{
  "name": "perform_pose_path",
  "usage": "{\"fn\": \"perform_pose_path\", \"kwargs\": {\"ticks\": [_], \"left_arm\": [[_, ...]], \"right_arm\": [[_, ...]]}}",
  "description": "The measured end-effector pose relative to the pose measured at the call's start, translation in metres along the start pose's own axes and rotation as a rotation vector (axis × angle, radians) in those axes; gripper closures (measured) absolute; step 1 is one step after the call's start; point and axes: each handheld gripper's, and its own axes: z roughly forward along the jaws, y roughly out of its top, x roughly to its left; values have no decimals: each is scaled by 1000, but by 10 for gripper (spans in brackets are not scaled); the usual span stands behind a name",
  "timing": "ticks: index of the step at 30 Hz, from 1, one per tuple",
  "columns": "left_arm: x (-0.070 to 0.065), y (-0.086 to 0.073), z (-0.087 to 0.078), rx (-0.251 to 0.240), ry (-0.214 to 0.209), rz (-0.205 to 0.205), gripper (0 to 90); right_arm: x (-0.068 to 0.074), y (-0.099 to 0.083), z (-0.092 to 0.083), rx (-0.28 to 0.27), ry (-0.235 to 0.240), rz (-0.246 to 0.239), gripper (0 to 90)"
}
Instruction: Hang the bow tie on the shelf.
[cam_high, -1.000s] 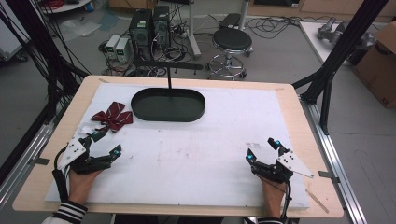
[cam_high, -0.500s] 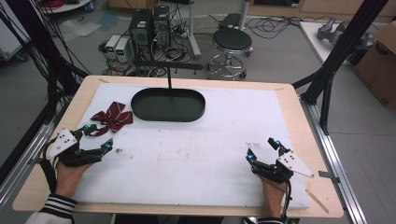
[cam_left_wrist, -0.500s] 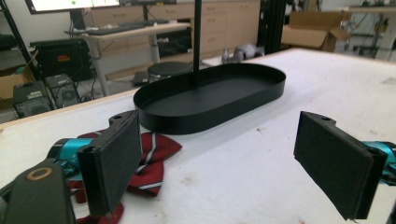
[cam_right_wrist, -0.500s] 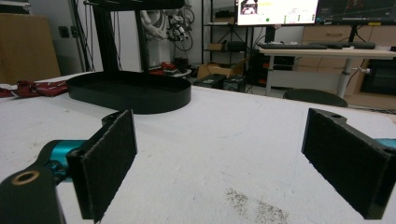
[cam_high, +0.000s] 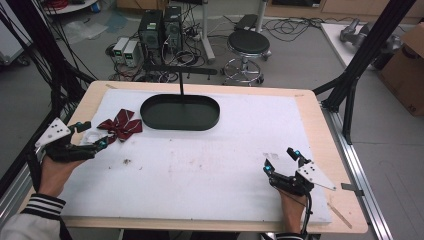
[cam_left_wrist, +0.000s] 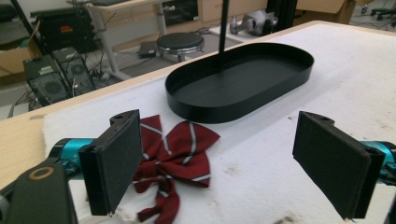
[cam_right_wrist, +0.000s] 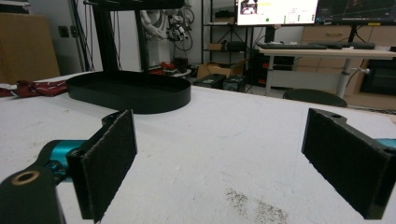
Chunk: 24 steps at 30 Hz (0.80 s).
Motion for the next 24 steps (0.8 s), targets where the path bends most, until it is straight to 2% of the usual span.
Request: {"fn": "perform_pose_path", "kwargs": {"ticks": [5, 15, 24], "left_arm": [[14, 5, 2, 48, 13, -15, 169], [33, 3, 13, 169, 17, -18, 202], [46, -3, 27, 310, 17, -49, 269]], "right_arm": [[0, 0, 0, -3, 0, -2, 94], [0, 0, 0, 3, 1, 3, 94], [0, 0, 0, 0, 0, -3, 93]]}}
